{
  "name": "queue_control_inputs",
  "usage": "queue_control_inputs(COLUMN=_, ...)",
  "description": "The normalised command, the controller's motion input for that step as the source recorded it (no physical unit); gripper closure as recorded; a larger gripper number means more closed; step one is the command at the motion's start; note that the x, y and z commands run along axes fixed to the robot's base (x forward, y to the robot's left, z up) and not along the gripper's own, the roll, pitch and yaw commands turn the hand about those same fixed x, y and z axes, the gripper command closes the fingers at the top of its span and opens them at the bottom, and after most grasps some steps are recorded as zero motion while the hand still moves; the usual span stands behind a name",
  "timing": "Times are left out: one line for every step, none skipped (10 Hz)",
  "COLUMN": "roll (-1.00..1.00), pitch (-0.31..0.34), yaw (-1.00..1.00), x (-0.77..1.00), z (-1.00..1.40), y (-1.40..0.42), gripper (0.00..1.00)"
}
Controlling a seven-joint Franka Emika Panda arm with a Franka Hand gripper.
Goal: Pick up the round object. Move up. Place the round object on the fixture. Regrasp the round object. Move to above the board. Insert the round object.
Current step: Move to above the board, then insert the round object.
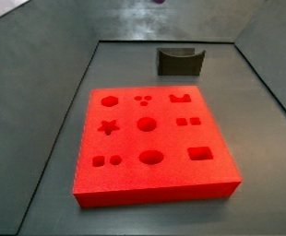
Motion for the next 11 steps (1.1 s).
queue_control_inputs(roll=-1.00, pitch=-0.084, yaw=-0.16, x=-0.75, z=0.21, y=-1.00, gripper=1.00)
queue_control_inputs(roll=-1.00, pitch=-0.088, yaw=-0.16, x=-0.63, z=0.17, y=-0.73, gripper=1.00)
queue_control_inputs(roll=-1.00, pitch=-0.093, yaw=-0.16, x=-0.44, z=0.10, y=-0.41, gripper=1.00)
queue_control_inputs(roll=-1.00, pitch=-0.092, yaw=-0.16, x=-0.28, z=0.05, y=-0.20, gripper=1.00)
queue_control_inputs(roll=-1.00, pitch=-0.096, yaw=-0.15, x=-0.18, z=0.03, y=-0.08, gripper=1.00)
queue_control_inputs(roll=-0.92, pitch=-0.103, yaw=-0.13, x=-0.14, z=0.02, y=-0.03, gripper=1.00)
queue_control_inputs(roll=-0.77, pitch=-0.098, yaw=-0.11, x=-0.12, z=0.01, y=-0.01, gripper=1.00)
queue_control_inputs(roll=-0.49, pitch=-0.088, yaw=-0.05, x=-0.10, z=0.01, y=0.01, gripper=1.00)
queue_control_inputs(roll=-0.29, pitch=-0.074, yaw=-0.02, x=-0.08, z=0.00, y=0.01, gripper=1.00)
queue_control_inputs(roll=-0.20, pitch=-0.063, yaw=-0.02, x=-0.06, z=0.00, y=0.01, gripper=1.00)
queue_control_inputs(roll=-0.16, pitch=0.011, yaw=-0.38, x=0.42, z=-0.72, y=0.00, gripper=1.00)
